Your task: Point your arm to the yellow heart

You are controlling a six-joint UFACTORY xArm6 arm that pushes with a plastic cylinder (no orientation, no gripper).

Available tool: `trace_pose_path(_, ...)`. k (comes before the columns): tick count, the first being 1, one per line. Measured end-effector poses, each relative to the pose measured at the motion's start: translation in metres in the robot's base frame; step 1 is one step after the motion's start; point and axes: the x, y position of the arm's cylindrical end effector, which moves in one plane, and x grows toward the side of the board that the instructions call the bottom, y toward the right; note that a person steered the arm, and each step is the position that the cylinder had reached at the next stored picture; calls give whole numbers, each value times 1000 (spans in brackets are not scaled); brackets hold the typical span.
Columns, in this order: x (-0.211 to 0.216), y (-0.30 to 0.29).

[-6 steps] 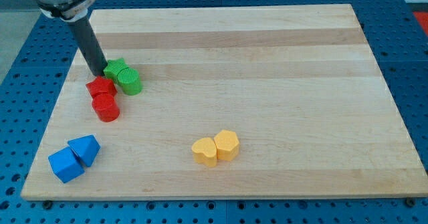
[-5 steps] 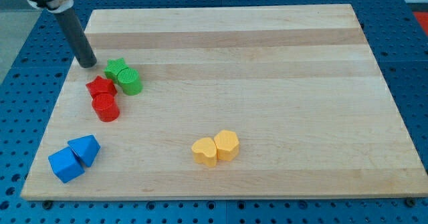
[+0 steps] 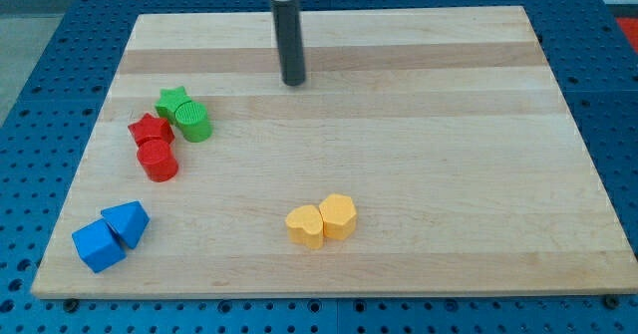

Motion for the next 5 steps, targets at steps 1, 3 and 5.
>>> trace_pose_path(1, 3, 0)
trace_pose_path(3, 67, 7)
trace_pose_path(5, 83, -2)
